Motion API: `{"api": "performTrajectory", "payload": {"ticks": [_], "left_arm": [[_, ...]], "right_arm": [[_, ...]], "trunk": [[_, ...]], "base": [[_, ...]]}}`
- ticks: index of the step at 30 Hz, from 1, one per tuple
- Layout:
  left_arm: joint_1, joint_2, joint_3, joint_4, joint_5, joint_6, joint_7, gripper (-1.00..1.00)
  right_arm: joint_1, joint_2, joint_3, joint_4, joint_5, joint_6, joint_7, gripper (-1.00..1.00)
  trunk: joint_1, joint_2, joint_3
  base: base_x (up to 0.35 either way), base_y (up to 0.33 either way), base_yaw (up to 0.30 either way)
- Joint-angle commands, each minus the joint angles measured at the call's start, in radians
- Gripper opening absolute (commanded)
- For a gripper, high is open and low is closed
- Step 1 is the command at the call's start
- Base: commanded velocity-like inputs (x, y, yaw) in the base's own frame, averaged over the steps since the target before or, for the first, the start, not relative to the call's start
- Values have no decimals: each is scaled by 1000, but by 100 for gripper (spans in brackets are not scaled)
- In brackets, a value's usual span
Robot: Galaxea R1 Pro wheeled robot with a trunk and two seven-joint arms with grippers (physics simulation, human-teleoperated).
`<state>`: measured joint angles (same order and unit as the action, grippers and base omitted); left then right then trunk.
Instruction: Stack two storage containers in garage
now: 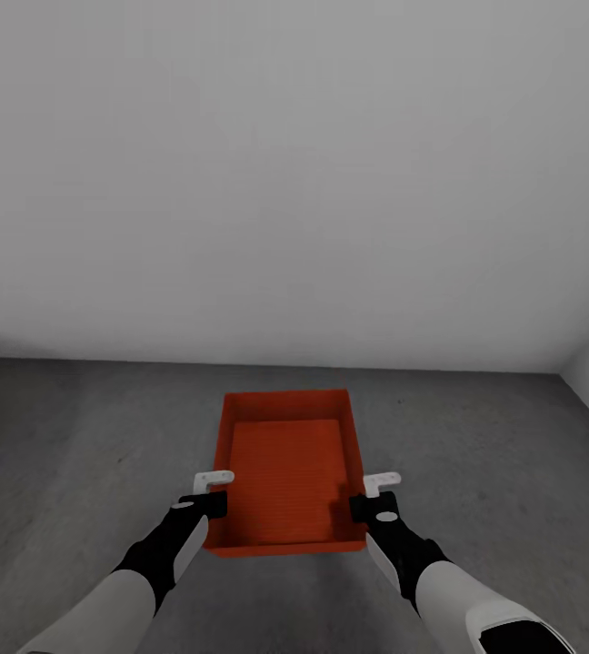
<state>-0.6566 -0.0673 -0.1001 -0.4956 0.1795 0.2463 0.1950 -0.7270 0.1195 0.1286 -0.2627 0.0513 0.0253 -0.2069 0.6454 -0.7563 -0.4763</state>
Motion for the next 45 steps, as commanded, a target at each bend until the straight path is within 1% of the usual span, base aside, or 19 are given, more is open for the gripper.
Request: {"api": "performTrajectory", "payload": {"ticks": [1, 45], "left_arm": [[-1, 2, 3, -27, -8, -41, 15, -100], [-1, 1, 6, -28, -9, -42, 15, -100]], "right_arm": [[0, -1, -17, 3, 1, 2, -51, -100], [0, 0, -17, 3, 1, 1, -52, -100]], "trunk": [[0, -1, -1], [0, -1, -1]], "base": [[0, 0, 0], [3, 0, 0]]}}
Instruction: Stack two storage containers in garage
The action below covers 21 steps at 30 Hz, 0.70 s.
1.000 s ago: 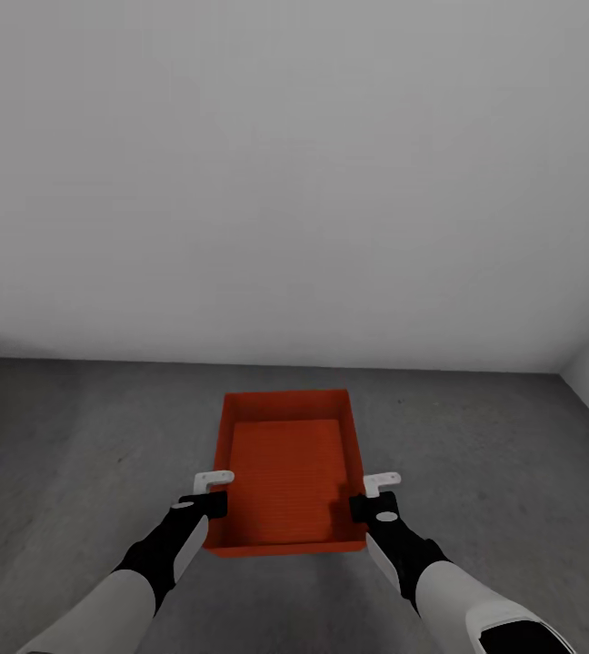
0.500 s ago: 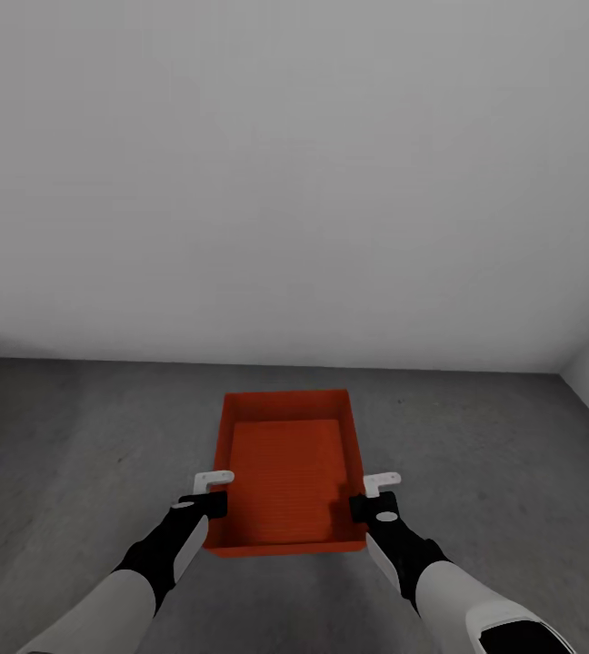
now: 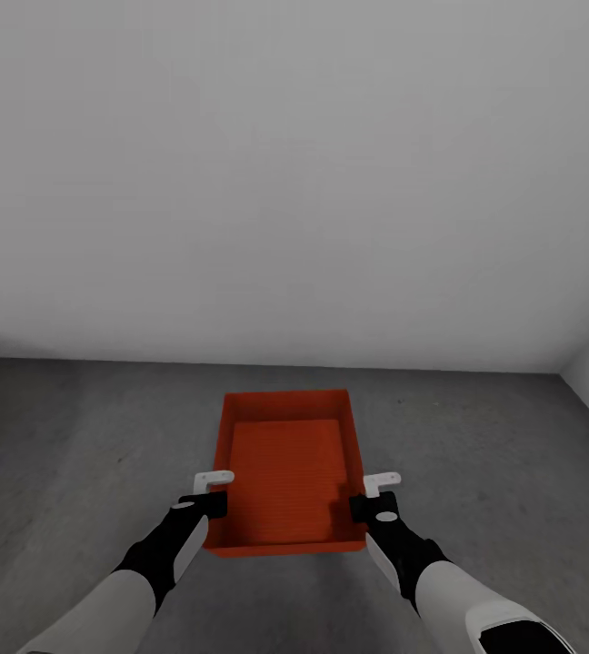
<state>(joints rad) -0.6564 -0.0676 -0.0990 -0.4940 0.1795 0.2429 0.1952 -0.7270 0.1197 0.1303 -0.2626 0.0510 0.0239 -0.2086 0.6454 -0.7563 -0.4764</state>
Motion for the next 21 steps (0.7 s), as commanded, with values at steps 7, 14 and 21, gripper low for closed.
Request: {"api": "performTrajectory", "payload": {"ticks": [7, 14, 21], "left_arm": [[-1, 2, 5, -29, -9, -39, 15, -100], [-1, 2, 4, -30, -10, -39, 15, -100], [-1, 2, 5, -30, -10, -39, 15, -100]], "right_arm": [[0, 0, -18, 3, 1, 2, -51, -100], [0, 0, -18, 3, 1, 2, -51, -100], [0, 0, -18, 3, 1, 2, -51, -100]], "trunk": [[0, -1, -1], [0, -1, -1], [0, -1, -1]], "base": [[14, 0, 0], [192, 0, 0], [29, 0, 0]]}}
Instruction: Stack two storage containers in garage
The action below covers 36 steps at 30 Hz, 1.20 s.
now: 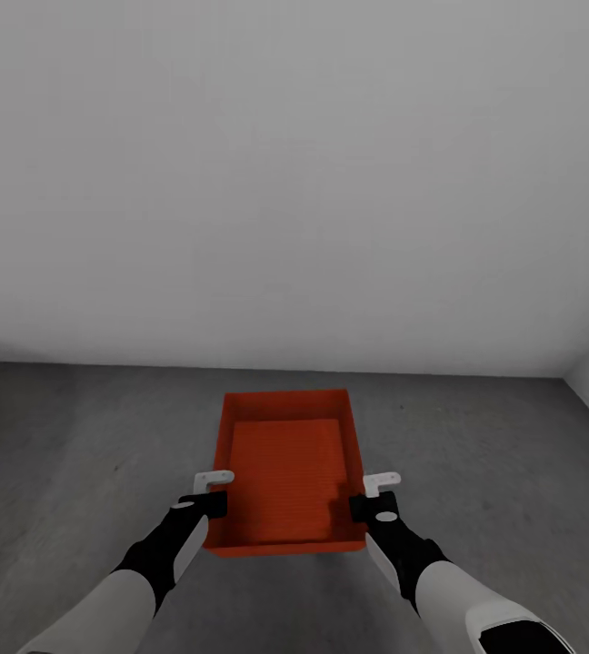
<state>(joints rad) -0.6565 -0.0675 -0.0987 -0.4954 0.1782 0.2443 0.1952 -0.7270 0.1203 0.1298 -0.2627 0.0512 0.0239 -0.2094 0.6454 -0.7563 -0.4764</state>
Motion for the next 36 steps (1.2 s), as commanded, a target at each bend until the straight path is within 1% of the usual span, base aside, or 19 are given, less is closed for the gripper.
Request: {"api": "performTrajectory", "payload": {"ticks": [1, 4, 12, 17, 36], "left_arm": [[-1, 2, 5, -28, -9, -40, 15, -100], [-1, 2, 5, -28, -9, -40, 15, -100], [-1, 2, 5, -28, -9, -40, 15, -100], [-1, 2, 5, -28, -9, -40, 15, -100], [-1, 2, 5, -29, -8, -41, 15, -100]], "right_arm": [[0, -1, -18, 3, 1, 2, -50, -100], [0, -1, -18, 3, 1, 2, -50, -100], [0, -1, -18, 3, 1, 2, -50, -100], [0, -1, -18, 3, 1, 2, -50, -100], [0, -1, -18, 3, 1, -2, -50, -100]], "trunk": [[0, -1, -1], [0, -1, -1], [0, -1, -1], [0, -1, -1], [0, -1, -1]], "base": [[13, 0, 0], [97, 0, 0], [267, 0, 0], [152, 0, 0], [11, 0, 0]]}}
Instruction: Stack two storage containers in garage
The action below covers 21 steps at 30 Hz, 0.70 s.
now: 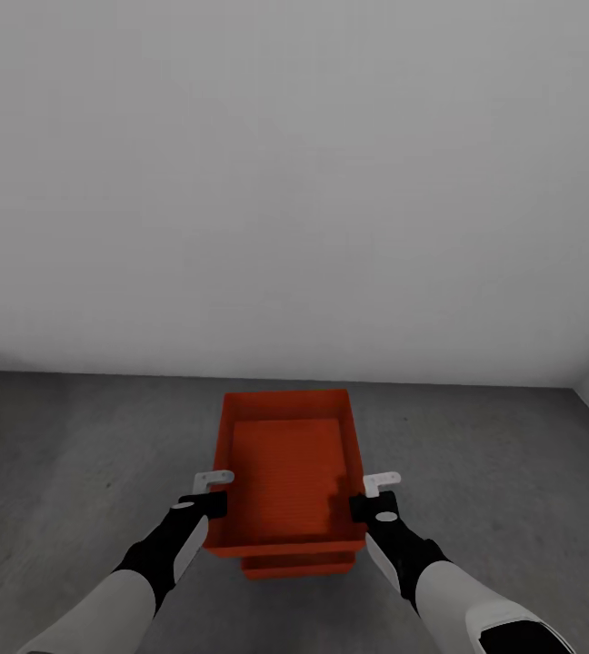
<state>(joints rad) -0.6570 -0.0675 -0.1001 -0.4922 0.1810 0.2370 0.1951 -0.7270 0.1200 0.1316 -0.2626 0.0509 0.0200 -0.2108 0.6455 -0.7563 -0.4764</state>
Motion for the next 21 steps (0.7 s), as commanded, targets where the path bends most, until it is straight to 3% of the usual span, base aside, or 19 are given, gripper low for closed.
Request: {"api": "performTrajectory", "payload": {"ticks": [1, 10, 21], "left_arm": [[-1, 2, 7, -32, -11, -33, 15, -100], [-1, 2, 8, -31, -9, -33, 15, -100], [-1, 2, 7, -31, -9, -31, 11, -100]], "right_arm": [[0, -1, -20, 3, 1, 2, -48, -100], [0, -1, -20, 3, 1, 1, -48, -100], [0, 0, -20, 3, 1, 3, -48, -100]], "trunk": [[0, -1, -1], [0, -1, -1], [42, -78, -36]], "base": [[0, 0, 0], [0, 0, 0], [0, 0, 0]]}}
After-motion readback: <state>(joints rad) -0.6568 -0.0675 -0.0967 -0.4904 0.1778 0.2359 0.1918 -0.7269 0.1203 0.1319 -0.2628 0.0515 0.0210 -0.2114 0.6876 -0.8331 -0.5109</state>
